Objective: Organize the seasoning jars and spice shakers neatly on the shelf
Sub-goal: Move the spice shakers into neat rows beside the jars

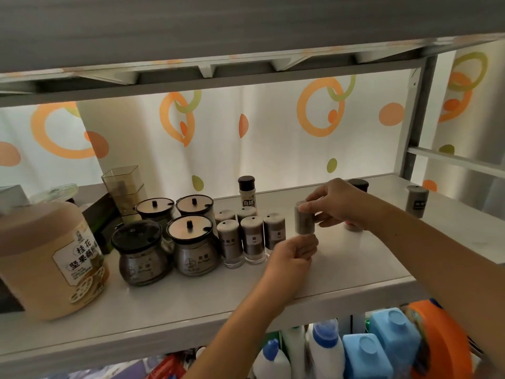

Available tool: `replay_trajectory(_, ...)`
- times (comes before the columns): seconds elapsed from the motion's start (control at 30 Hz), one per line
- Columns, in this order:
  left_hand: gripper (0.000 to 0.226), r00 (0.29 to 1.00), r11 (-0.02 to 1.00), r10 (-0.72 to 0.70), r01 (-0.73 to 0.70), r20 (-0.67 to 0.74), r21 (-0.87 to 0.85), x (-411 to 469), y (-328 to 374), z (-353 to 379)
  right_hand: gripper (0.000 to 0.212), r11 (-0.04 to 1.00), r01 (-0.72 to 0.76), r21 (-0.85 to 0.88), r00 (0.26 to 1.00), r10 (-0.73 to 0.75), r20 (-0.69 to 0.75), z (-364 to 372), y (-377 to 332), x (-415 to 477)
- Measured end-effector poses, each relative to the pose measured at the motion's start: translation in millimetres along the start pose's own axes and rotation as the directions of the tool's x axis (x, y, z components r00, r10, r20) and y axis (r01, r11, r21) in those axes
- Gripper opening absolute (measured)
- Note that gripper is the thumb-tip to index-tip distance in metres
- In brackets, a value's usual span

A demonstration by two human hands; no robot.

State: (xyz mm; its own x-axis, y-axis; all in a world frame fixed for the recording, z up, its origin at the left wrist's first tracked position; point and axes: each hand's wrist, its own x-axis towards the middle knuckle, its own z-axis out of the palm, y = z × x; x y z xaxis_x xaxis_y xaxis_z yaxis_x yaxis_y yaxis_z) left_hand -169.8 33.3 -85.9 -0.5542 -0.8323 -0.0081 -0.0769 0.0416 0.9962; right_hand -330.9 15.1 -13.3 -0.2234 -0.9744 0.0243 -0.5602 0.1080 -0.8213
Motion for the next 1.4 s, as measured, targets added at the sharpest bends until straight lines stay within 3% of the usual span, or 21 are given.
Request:
replay_trajectory(0.57,0.053,0.999,0.995,0.011,-0.007,0.035,-0.102,-3,-2,-13,0.031,0.999,0.028,-0.023,0.986,-0.024,0.164,28,-28,18)
replay_trajectory(0.7,0.056,0.994,0.999,0.039,-0.037,0.103,-0.023,-18,-2,-34,0.045,0.999,-0.023,0.048,0.993,0.017,0.121,32,-22,15)
replay_trajectory(0.8,0.058,0.993,0.998,0.053,-0.054,0.103,0.008,-25,-4,-49,0.056,0.961,-0.055,0.271,0.996,0.034,0.081,39,-9,9)
replay_trajectory(0.9,0.06,0.994,0.997,0.073,-0.075,0.085,0.015,-27,-8,-54,0.055,0.883,-0.003,0.47,0.994,0.055,-0.097,57,10,1)
replay_trajectory(1.0,0.06,0.993,0.996,0.089,-0.09,0.073,0.018,-28,-9,-53,0.048,0.847,0.084,0.524,0.965,0.061,-0.253,74,26,-8)
replay_trajectory(1.4,0.064,0.994,0.993,0.105,-0.104,0.021,-0.051,-25,-11,-52,0.044,0.845,0.067,0.531,0.991,0.003,-0.13,81,30,-20)
